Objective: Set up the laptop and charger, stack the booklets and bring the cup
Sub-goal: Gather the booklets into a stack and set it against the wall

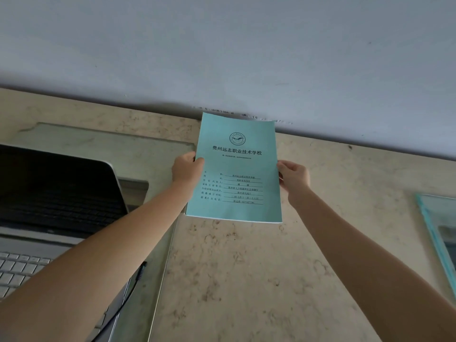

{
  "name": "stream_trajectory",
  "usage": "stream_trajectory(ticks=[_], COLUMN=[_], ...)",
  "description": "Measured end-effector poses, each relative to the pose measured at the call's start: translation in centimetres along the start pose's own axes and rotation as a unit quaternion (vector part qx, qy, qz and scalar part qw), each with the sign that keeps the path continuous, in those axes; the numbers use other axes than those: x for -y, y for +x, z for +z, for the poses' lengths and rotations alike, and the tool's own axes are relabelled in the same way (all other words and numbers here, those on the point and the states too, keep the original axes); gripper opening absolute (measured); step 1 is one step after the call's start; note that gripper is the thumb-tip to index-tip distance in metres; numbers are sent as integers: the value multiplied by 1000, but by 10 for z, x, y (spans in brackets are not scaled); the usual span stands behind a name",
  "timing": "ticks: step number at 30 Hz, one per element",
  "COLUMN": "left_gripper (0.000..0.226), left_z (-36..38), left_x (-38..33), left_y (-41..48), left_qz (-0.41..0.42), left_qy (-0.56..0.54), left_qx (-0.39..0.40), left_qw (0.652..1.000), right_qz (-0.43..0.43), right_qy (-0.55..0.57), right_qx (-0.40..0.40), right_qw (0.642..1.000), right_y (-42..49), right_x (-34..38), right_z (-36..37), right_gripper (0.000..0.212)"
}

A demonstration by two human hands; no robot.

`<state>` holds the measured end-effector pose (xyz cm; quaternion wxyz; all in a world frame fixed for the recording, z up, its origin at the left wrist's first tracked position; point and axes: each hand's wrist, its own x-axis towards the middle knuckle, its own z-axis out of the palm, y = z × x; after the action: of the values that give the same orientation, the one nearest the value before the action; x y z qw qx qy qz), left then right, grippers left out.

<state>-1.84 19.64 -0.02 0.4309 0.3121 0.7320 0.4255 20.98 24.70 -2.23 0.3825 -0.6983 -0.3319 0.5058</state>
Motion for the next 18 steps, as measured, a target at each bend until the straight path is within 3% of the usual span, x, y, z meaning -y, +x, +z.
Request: stream_trajectory(ticks=[6,9,12,16,18], left_gripper=[17,44,52,22,20], left_z=[-14,-16,-12,2,11], left_x=[-6,-11,-18,-26,-30], left_y=[-30,-58,-101,-170,-199], left_qz=[55,72,121,192,217], left_qy=[41,56,68,37,31], left_qx=[-1,27,86,153,184], left_qw=[998,996,987,969,958], right_qz=[-43,-54,-56,-80,-92], right_qy=[4,-14,-21,-13,-1], right_qx=[-7,-5,-18,-33,-47], right_qw=[999,998,998,996,995], right_y=[-49,-80,-118,-168,-193], right_x=[10,4,-8,-22,-29], right_z=[-27,-45,-69,-114,-143], right_gripper=[15,16,36,42,42])
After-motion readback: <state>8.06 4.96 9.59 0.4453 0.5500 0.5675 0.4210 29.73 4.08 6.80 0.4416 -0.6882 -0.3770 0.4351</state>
